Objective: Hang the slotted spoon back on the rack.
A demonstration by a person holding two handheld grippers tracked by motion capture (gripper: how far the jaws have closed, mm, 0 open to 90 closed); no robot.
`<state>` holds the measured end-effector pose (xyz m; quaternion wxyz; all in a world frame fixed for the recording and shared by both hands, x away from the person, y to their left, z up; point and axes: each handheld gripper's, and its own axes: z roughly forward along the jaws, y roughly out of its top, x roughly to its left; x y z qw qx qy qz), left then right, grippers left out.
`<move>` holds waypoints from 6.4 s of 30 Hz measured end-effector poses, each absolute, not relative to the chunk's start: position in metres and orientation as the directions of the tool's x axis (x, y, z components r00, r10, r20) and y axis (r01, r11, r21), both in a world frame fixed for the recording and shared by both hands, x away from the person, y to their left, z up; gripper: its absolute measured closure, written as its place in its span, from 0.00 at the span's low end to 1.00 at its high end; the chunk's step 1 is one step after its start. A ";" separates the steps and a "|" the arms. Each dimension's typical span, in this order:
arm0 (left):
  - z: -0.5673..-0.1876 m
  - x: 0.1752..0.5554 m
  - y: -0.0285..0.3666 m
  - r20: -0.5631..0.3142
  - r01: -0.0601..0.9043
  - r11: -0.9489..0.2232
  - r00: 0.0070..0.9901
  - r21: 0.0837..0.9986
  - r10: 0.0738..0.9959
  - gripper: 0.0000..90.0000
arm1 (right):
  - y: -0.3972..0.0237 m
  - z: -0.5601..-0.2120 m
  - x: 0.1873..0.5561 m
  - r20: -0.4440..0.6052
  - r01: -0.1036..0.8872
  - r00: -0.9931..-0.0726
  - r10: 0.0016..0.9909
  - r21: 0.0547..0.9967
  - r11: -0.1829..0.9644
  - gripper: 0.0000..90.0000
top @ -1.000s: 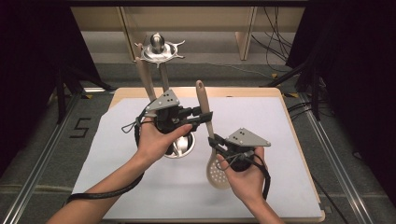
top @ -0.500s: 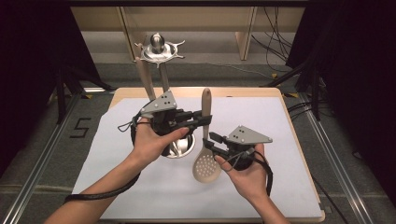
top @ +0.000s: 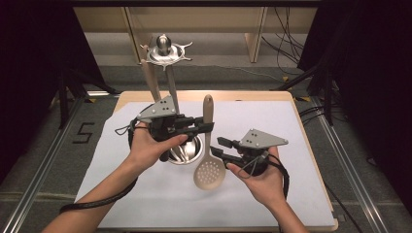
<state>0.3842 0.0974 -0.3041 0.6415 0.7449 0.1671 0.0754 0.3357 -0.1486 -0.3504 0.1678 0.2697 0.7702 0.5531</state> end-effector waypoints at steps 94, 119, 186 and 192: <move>-0.315 0.375 0.094 -0.081 0.112 -0.074 0.939 0.991 0.333 0.81 | -0.122 -0.343 0.328 0.088 0.292 -0.714 0.695 0.939 0.181 0.87; -0.309 0.378 0.130 -0.066 0.105 -0.095 0.936 0.990 0.345 0.83 | -0.139 -0.349 0.328 0.084 0.274 -0.718 0.691 0.947 0.170 0.72; -0.267 0.401 0.184 -0.023 0.068 -0.090 0.903 0.994 0.428 0.83 | -0.159 -0.366 0.332 0.090 0.315 -0.683 0.725 0.932 0.181 0.70; -0.266 0.404 0.184 -0.026 0.072 -0.091 0.902 0.993 0.432 0.83 | -0.159 -0.366 0.332 0.096 0.325 -0.681 0.726 0.928 0.182 0.70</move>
